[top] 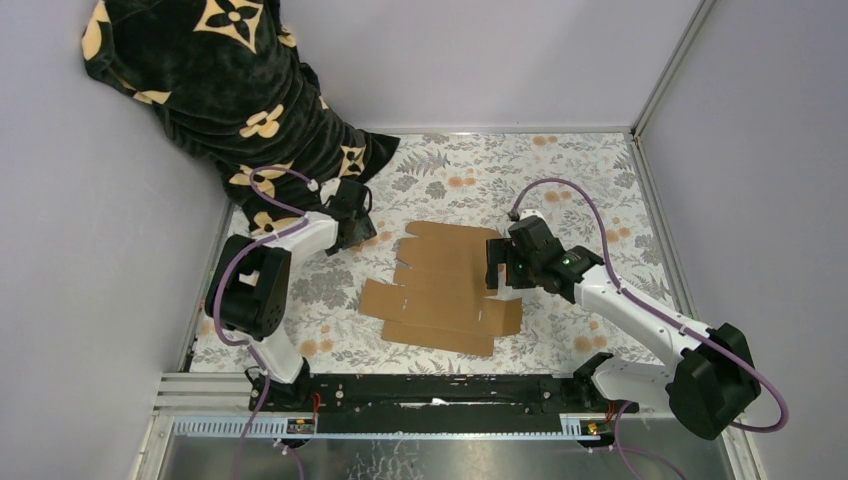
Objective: Fold the paper box
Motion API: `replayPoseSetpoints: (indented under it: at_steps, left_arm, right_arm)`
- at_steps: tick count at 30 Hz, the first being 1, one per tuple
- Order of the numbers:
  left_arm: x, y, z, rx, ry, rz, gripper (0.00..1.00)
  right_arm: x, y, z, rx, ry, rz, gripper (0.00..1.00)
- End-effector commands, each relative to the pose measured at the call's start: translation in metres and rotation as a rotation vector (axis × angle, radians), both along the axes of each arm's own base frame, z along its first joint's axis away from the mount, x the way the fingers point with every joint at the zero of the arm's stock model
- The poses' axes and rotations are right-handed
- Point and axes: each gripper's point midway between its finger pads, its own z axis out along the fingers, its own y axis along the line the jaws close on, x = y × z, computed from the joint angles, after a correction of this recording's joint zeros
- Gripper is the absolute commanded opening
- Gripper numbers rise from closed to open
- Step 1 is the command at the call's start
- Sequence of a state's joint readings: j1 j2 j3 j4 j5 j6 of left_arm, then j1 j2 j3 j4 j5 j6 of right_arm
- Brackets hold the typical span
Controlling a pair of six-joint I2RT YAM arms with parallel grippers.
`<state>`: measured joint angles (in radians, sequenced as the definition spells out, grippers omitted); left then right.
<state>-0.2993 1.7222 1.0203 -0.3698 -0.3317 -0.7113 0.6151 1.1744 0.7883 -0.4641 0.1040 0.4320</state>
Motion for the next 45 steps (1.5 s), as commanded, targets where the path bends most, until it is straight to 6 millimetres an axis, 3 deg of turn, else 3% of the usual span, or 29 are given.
replayPoseSetpoints:
  at_steps: [1,5,10,14,17,22,28,36,45]
  left_arm:
    - [0.014,-0.009,0.028,-0.031,-0.104,-0.083,0.84]
    - [0.011,-0.016,0.047,-0.071,-0.132,-0.129,0.85]
    - [-0.001,-0.017,0.076,-0.098,-0.190,-0.159,0.85]
    - [-0.014,-0.020,0.091,-0.141,-0.230,-0.178,0.85]
    - [-0.024,-0.022,0.090,-0.166,-0.241,-0.190,0.85]
    - [-0.034,-0.024,0.087,-0.190,-0.239,-0.199,0.86]
    - [-0.035,-0.030,0.094,-0.218,-0.256,-0.204,0.86]
    - [-0.037,-0.028,0.093,-0.212,-0.252,-0.198,0.86]
    - [-0.039,-0.029,0.090,-0.208,-0.247,-0.197,0.86]
  right_arm:
    - [0.013,0.002,0.013,0.011,-0.061,-0.038,1.00]
    - [0.021,0.006,0.011,0.019,-0.060,-0.037,0.98]
    - [0.038,0.001,0.003,0.083,-0.033,-0.066,0.76]
    - [0.054,-0.006,-0.007,0.143,0.006,-0.099,0.69]
    - [0.068,-0.008,-0.013,0.161,0.019,-0.117,0.67]
    - [0.084,0.005,-0.026,0.198,0.062,-0.088,0.65]
    - [0.089,0.019,-0.041,0.249,0.104,-0.062,0.64]
    - [0.088,0.021,-0.048,0.254,0.126,-0.055,0.61]
    - [0.091,0.024,-0.054,0.266,0.126,-0.048,0.16]
